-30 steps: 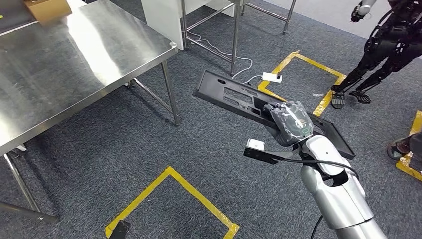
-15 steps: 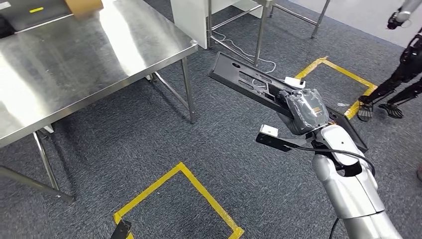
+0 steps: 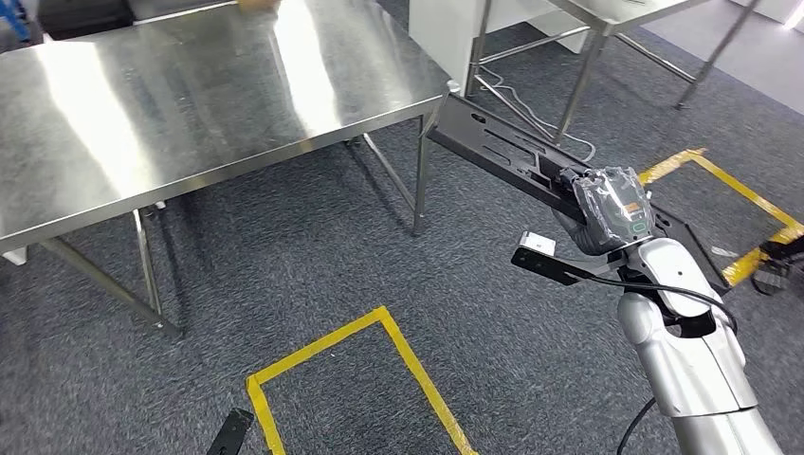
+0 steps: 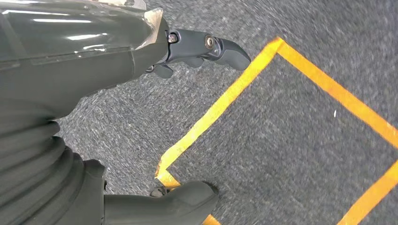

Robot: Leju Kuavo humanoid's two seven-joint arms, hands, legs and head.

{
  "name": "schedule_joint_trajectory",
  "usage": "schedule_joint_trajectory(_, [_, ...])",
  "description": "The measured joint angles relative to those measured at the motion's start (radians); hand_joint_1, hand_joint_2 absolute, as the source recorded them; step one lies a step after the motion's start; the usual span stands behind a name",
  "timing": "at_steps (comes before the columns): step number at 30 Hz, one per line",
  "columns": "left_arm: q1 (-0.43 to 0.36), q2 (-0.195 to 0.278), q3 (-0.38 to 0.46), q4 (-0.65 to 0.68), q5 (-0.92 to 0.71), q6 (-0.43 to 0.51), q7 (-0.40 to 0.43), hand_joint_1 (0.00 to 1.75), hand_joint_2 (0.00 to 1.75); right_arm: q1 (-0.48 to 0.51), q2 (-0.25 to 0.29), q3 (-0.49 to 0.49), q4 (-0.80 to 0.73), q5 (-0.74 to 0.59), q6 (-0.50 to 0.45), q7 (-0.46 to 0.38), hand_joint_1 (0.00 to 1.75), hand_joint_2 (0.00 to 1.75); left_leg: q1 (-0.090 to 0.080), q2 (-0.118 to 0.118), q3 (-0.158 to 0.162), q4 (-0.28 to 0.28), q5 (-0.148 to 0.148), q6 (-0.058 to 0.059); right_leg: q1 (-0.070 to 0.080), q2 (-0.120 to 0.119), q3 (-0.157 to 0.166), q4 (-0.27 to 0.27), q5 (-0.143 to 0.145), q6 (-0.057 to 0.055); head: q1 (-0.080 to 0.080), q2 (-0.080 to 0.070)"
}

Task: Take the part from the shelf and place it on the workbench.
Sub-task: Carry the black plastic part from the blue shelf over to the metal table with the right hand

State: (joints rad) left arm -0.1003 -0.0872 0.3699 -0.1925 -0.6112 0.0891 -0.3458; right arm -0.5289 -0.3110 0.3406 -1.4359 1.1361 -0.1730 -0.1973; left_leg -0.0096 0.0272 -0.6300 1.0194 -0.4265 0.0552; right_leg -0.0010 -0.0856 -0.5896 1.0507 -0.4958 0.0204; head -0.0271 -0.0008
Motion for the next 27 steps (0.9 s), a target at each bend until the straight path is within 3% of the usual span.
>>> schedule_joint_trajectory(2, [-0.007,-0.004,0.002,-0.001,-0.007,-0.002,0.010,0.00,1.75,0.003,-0.014,-0.018,0.000,-0.002,-0.004,-0.001,1.66,1.75,0.009,-0.038,0.010,-0.015,0.011,0.012,-0.004,0.057,-0.061,0.129,-0.054,0.001,0.003,0.000])
schedule_joint_trajectory(3, [-0.009,-0.007,0.003,-0.002,-0.011,-0.001,0.016,0.00,1.75,0.006,-0.021,-0.026,0.001,0.000,-0.006,-0.003,1.66,1.75,0.011,-0.060,0.010,-0.014,0.012,0.012,-0.008,0.071,-0.086,0.170,-0.061,0.008,0.004,0.000])
schedule_joint_trajectory(4, [-0.011,-0.010,0.005,-0.002,-0.013,0.001,0.020,0.00,1.75,0.010,-0.027,-0.033,0.001,0.003,-0.009,-0.006,1.66,1.75,0.013,-0.087,0.010,-0.011,0.010,0.008,-0.016,0.091,-0.088,0.161,-0.047,0.021,0.006,0.000])
schedule_joint_trajectory(5, [-0.011,-0.013,0.008,-0.002,-0.014,0.003,0.020,0.00,1.75,0.013,-0.031,-0.037,0.003,0.008,-0.013,-0.009,1.66,1.75,0.014,-0.115,0.006,-0.005,0.008,0.000,-0.022,0.108,-0.072,0.113,-0.019,0.031,0.007,0.000])
schedule_joint_trajectory(6, [-0.010,-0.015,0.014,-0.002,-0.010,0.007,0.018,0.00,1.75,0.014,-0.031,-0.038,0.006,0.014,-0.018,-0.012,1.66,1.75,0.016,-0.134,0.000,0.001,0.005,-0.012,-0.029,0.114,-0.037,0.035,0.017,0.033,0.008,0.000])
schedule_joint_trajectory(7, [-0.009,-0.015,0.020,-0.002,-0.005,0.011,0.015,0.00,1.75,0.014,-0.029,-0.038,0.008,0.017,-0.023,-0.014,1.66,1.75,0.016,-0.131,-0.011,0.016,-0.003,-0.024,-0.033,0.117,-0.013,-0.017,0.038,0.026,0.007,0.000])
schedule_joint_trajectory(9, [-0.007,-0.016,0.031,-0.002,0.004,0.018,0.011,0.00,1.75,0.013,-0.027,-0.038,0.012,0.018,-0.026,-0.017,1.66,1.75,0.017,-0.084,-0.054,0.094,-0.046,-0.043,-0.030,0.090,-0.005,-0.027,0.039,0.000,0.001,0.000])
schedule_joint_trajectory(11, [-0.008,-0.018,0.035,-0.002,0.005,0.018,0.010,0.00,1.75,0.015,-0.026,-0.038,0.014,0.018,-0.027,-0.017,1.66,1.75,0.019,-0.038,-0.120,0.225,-0.103,-0.050,-0.023,0.067,-0.004,-0.027,0.035,-0.010,-0.003,0.000])
schedule_joint_trajectory(12, [-0.008,-0.018,0.037,-0.002,0.005,0.018,0.010,0.00,1.75,0.017,-0.026,-0.038,0.016,0.017,-0.027,-0.018,1.66,1.75,0.020,-0.032,-0.145,0.271,-0.117,-0.051,-0.021,0.056,-0.004,-0.027,0.034,-0.011,-0.003,0.000])
schedule_joint_trajectory(13, [-0.007,-0.019,0.039,-0.002,0.005,0.018,0.010,0.00,1.75,0.018,-0.026,-0.037,0.018,0.017,-0.027,-0.018,1.66,1.75,0.021,-0.030,-0.152,0.282,-0.111,-0.050,-0.018,0.044,-0.003,-0.027,0.033,-0.013,-0.003,0.000])
schedule_joint_trajectory(15, [-0.007,-0.018,0.042,-0.003,0.006,0.019,0.010,0.00,1.75,0.019,-0.025,-0.037,0.019,0.017,-0.027,-0.018,1.66,1.75,0.018,-0.019,-0.105,0.193,-0.056,-0.040,-0.014,0.022,0.001,-0.027,0.030,-0.016,-0.003,0.000])
schedule_joint_trajectory(17, [-0.010,-0.017,0.044,-0.003,0.005,0.019,0.009,0.00,1.75,0.017,-0.024,-0.038,0.019,0.018,-0.027,-0.018,1.66,1.75,0.007,0.022,-0.034,0.062,-0.012,-0.024,-0.008,0.002,0.005,-0.028,0.026,-0.015,-0.002,0.000])
schedule_joint_trajectory(18, [-0.011,-0.016,0.044,-0.003,0.002,0.018,0.010,0.00,1.75,0.017,-0.025,-0.038,0.019,0.018,-0.028,-0.018,1.66,1.75,0.000,0.037,-0.015,0.026,-0.005,-0.017,-0.005,-0.007,0.007,-0.028,0.024,-0.013,-0.002,0.000])
schedule_joint_trajectory(19, [-0.013,-0.016,0.044,-0.004,-0.001,0.017,0.011,0.00,1.75,0.017,-0.025,-0.038,0.019,0.019,-0.028,-0.017,1.66,1.75,-0.005,0.042,-0.010,0.012,-0.007,-0.013,-0.003,-0.017,0.008,-0.029,0.023,-0.010,-0.002,0.000])
schedule_joint_trajectory(21, [-0.012,-0.016,0.045,-0.004,-0.007,0.017,0.017,0.00,1.75,0.018,-0.024,-0.038,0.019,0.020,-0.029,-0.016,1.66,1.75,-0.003,0.018,-0.008,0.004,-0.001,-0.006,0.000,-0.033,0.009,-0.030,0.019,-0.002,-0.002,0.000])
schedule_joint_trajectory(22, [-0.011,-0.016,0.045,-0.004,-0.009,0.017,0.021,0.00,1.75,0.020,-0.024,-0.038,0.019,0.020,-0.030,-0.015,1.66,1.75,-0.001,0.007,-0.004,-0.005,0.004,-0.002,0.000,-0.023,0.009,-0.025,0.014,0.002,-0.001,0.000])
schedule_joint_trajectory(24, [-0.012,-0.017,0.047,-0.004,-0.016,0.014,0.027,0.00,1.75,0.026,-0.026,-0.042,0.018,0.020,-0.035,-0.012,1.66,1.75,0.008,-0.016,0.007,-0.021,0.015,0.007,-0.002,0.027,-0.017,0.036,-0.017,0.004,0.000,0.000])
schedule_joint_trajectory(25, [-0.014,-0.018,0.047,-0.004,-0.020,0.013,0.029,0.00,1.75,0.033,-0.028,-0.044,0.018,0.021,-0.037,-0.010,1.66,1.75,0.008,-0.028,0.008,-0.023,0.017,0.009,-0.006,0.055,-0.044,0.095,-0.042,0.001,0.001,0.000])
schedule_joint_trajectory(27, [-0.015,-0.018,0.048,-0.004,-0.025,0.011,0.032,0.00,1.75,0.050,-0.032,-0.047,0.019,0.023,-0.039,-0.007,1.66,1.75,0.010,-0.056,0.008,-0.022,0.018,0.011,-0.012,0.078,-0.107,0.218,-0.084,0.003,0.003,0.000])
